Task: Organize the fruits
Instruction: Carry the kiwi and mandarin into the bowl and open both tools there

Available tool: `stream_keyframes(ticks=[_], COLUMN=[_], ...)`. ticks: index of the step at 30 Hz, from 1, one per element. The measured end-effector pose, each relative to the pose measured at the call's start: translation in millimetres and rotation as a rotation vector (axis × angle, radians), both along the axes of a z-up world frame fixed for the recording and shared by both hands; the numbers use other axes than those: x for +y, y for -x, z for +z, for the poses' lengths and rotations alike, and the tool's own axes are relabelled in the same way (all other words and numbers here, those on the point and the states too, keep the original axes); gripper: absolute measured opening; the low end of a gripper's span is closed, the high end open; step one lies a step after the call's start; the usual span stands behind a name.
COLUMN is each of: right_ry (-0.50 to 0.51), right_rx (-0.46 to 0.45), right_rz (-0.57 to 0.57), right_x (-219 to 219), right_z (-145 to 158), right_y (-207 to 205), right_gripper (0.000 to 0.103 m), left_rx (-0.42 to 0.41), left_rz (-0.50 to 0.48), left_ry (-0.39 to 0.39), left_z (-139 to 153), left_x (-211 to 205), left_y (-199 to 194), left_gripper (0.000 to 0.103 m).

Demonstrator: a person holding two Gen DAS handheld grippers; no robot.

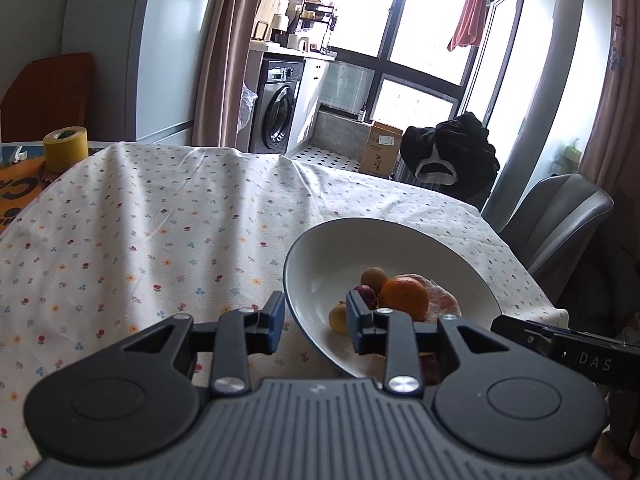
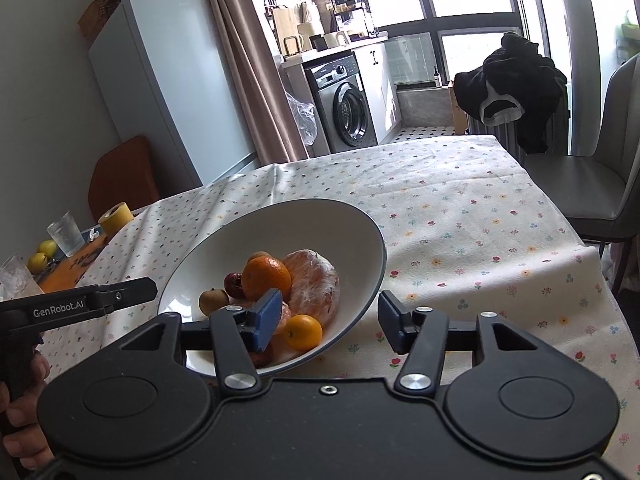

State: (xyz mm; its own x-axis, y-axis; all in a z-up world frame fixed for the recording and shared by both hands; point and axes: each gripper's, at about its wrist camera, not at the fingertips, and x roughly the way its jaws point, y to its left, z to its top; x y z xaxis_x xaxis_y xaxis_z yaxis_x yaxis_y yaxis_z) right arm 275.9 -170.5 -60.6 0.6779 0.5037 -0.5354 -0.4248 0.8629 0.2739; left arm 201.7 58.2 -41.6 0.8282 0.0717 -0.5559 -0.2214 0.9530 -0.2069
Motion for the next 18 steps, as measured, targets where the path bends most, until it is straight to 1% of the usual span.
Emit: stream_keyframes(ticks=[4,9,11,13,16,17,18], right_ry=[-0.001,0.003,0.002,0.001,0.004,0.005,0.006], right_rx=[0.006,-0.002,-0.002,-0.006,-0.009,-0.009,-0.009], right_rz=[-0.001,0.003,0.001,0.004,0.007,0.009,0.011], right_x=[0.4,1.7,1.3,1.1,1.5,1.4,1.5], right_z=[-0.3,2.0,3.2,4.5,5.8,6.1,6.4], right_y=[2.5,9.8,12.9,17.0,23.0,25.1,26.7], right_gripper=[0.054,0.056,0.057,0.058,0.061,0.063,0.066], left_rx=[0.01,0.006,0.002,-0.005,-0.011,-0.015,-0.019], left_rz=[0.012,0.025,0.03,0.034,0.041,0.041,0.042], left_ry=[0.004,0.008,0.007,0.004,0.003,0.009,0.014], left_z=[-1.0,0.7,2.2,3.6,4.7,5.3,5.6], left_x=[3.5,5.0,5.0,4.4,4.0,4.0,4.3], left_y=[6.4,15.9,20.7,25.8,33.7,36.4,38.7], left_gripper=[0.038,0.043,0.047,0.054,0.059,0.06,0.064])
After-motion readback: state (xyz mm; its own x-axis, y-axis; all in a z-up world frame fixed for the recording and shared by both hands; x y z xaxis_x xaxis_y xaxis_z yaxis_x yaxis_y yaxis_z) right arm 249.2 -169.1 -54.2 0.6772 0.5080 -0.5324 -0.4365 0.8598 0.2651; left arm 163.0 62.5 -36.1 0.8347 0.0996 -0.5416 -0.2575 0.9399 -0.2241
